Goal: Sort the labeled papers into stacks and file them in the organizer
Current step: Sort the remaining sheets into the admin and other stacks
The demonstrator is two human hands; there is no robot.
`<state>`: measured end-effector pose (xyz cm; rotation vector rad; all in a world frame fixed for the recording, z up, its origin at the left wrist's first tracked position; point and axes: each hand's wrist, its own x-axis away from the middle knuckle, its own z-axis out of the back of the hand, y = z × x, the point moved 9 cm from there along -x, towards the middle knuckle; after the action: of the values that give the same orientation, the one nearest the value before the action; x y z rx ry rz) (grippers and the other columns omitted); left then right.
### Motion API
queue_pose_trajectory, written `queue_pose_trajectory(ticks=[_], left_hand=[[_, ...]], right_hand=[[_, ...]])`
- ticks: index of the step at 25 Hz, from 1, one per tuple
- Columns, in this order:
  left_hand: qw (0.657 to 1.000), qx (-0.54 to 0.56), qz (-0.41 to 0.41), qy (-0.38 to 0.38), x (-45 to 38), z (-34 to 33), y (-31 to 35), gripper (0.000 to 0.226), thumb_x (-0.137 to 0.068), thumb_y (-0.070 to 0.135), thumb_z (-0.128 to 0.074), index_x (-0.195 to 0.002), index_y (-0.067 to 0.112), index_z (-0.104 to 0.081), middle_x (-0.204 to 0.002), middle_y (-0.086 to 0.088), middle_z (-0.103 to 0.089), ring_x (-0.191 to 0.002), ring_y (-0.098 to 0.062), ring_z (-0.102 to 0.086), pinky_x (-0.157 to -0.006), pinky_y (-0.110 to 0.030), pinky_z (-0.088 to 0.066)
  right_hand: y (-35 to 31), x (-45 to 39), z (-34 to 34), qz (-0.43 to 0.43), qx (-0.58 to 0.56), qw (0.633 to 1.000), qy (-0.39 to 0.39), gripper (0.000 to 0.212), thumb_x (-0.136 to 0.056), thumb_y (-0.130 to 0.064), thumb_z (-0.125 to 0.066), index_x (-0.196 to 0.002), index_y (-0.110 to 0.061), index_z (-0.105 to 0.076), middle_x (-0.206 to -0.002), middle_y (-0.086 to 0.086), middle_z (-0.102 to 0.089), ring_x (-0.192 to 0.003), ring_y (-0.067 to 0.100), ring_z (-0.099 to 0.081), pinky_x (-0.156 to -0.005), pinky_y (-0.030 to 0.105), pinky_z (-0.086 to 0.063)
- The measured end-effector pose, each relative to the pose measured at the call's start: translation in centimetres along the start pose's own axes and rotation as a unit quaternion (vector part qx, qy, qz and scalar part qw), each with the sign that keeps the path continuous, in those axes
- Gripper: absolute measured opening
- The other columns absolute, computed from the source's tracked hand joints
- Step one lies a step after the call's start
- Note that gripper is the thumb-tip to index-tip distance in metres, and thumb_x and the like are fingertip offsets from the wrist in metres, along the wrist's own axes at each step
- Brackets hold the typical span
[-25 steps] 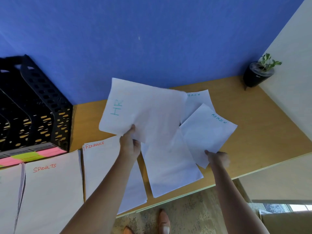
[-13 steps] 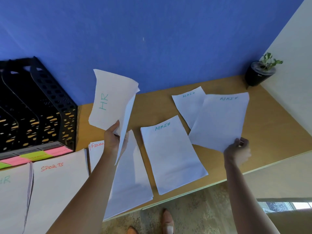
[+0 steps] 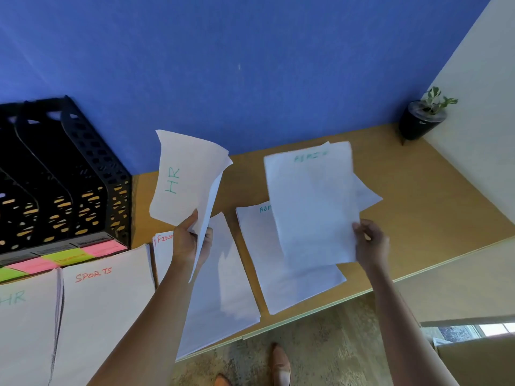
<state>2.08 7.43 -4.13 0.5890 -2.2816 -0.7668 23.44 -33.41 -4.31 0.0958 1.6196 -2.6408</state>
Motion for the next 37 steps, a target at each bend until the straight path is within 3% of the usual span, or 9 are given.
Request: queue_pose_trajectory(ticks=[4,8,13,16,19,24,28,31,37], left_hand=[[0.991,0.120,0.042,-0.040,0.2,0.1,0.0,0.019,-0.103,0.022,-0.040,-0.097,0.016,-0.057,-0.062,0.001,-0.066,-0.048,-0.014,-0.066,-0.047,-0.016,-0.055],[0.998,0.042,0.032,-0.026,-0.3,1.4,-0.4,0.024,-0.104,0.017,-0.038,-0.090,0.018,-0.057,-0.059,0.008,-0.068,-0.049,-0.010,-0.067,-0.046,-0.012,-0.052],[0.988,0.134,0.068,-0.045,0.5,1.4,-0.4,0.016,-0.105,0.024,-0.043,-0.105,0.017,-0.058,-0.060,0.001,-0.066,-0.049,-0.014,-0.067,-0.045,-0.019,-0.055],[0.993,0.098,0.065,-0.020,1.3,1.2,-0.7,0.032,-0.103,0.025,-0.047,-0.088,0.016,-0.074,-0.061,0.000,-0.069,-0.050,-0.012,-0.069,-0.044,-0.020,-0.055],[0.995,-0.078,0.046,0.040,1.5,2.2,-0.8,0.042,-0.095,0.029,-0.058,-0.060,0.023,-0.080,-0.062,0.005,-0.073,-0.055,-0.008,-0.071,-0.048,-0.020,-0.056],[0.992,0.064,0.059,-0.093,3.1,-1.9,-1.4,0.026,-0.094,0.020,-0.052,-0.118,0.022,-0.063,-0.098,-0.005,-0.071,-0.080,-0.020,-0.075,-0.061,-0.033,-0.062],[0.997,-0.004,0.044,-0.063,2.9,-1.9,-2.2,0.040,-0.082,0.017,-0.065,-0.122,0.020,-0.061,-0.104,-0.002,-0.071,-0.093,-0.022,-0.071,-0.064,-0.036,-0.060],[0.997,-0.058,0.033,-0.033,2.1,-1.1,-2.8,0.032,-0.089,0.004,-0.060,-0.113,0.022,-0.069,-0.108,0.000,-0.075,-0.104,-0.023,-0.069,-0.075,-0.038,-0.060],[0.998,0.000,0.042,-0.050,1.8,0.2,-2.2,0.034,-0.095,0.011,-0.054,-0.125,0.024,-0.064,-0.111,-0.006,-0.073,-0.097,-0.027,-0.072,-0.079,-0.047,-0.059]], right_hand=[[1.7,2.8,-3.2,-0.003,0.088,0.992,-0.091,0.008,-0.093,-0.014,-0.065,-0.097,-0.015,-0.072,-0.086,0.001,-0.072,-0.078,0.020,-0.065,-0.061,0.025,-0.042],[2.8,4.2,-4.5,-0.015,0.142,0.982,-0.122,0.008,-0.093,-0.015,-0.066,-0.097,-0.016,-0.072,-0.090,0.004,-0.074,-0.076,0.017,-0.062,-0.059,0.021,-0.039],[3.0,4.7,-4.9,-0.021,0.168,0.976,-0.136,0.012,-0.092,-0.020,-0.067,-0.103,-0.019,-0.070,-0.094,0.001,-0.075,-0.072,0.014,-0.062,-0.051,0.017,-0.038],[2.3,4.9,-5.6,-0.012,0.161,0.976,-0.149,0.027,-0.089,-0.024,-0.072,-0.114,-0.016,-0.065,-0.105,-0.002,-0.067,-0.081,0.014,-0.062,-0.059,0.020,-0.044],[2.3,5.1,-6.9,-0.027,0.162,0.971,-0.171,0.040,-0.089,-0.026,-0.072,-0.124,-0.010,-0.061,-0.120,0.005,-0.055,-0.094,0.022,-0.063,-0.079,0.033,-0.053],[1.6,5.3,-8.9,-0.035,0.142,0.969,-0.199,0.041,-0.092,-0.026,-0.068,-0.128,-0.008,-0.060,-0.127,0.009,-0.050,-0.104,0.027,-0.062,-0.090,0.039,-0.054],[1.3,5.1,-9.4,-0.026,0.141,0.970,-0.197,0.039,-0.093,-0.025,-0.067,-0.127,-0.007,-0.060,-0.127,0.010,-0.051,-0.101,0.028,-0.063,-0.091,0.043,-0.055],[1.5,3.7,-7.9,-0.054,0.137,0.979,-0.139,0.040,-0.091,-0.020,-0.068,-0.127,-0.006,-0.056,-0.130,0.015,-0.050,-0.099,0.034,-0.061,-0.083,0.045,-0.054],[-0.8,-0.6,-5.8,0.049,0.302,0.950,-0.064,0.071,-0.076,0.014,-0.054,-0.144,-0.004,-0.039,-0.141,0.014,-0.044,-0.129,0.035,-0.041,-0.097,0.047,-0.047]])
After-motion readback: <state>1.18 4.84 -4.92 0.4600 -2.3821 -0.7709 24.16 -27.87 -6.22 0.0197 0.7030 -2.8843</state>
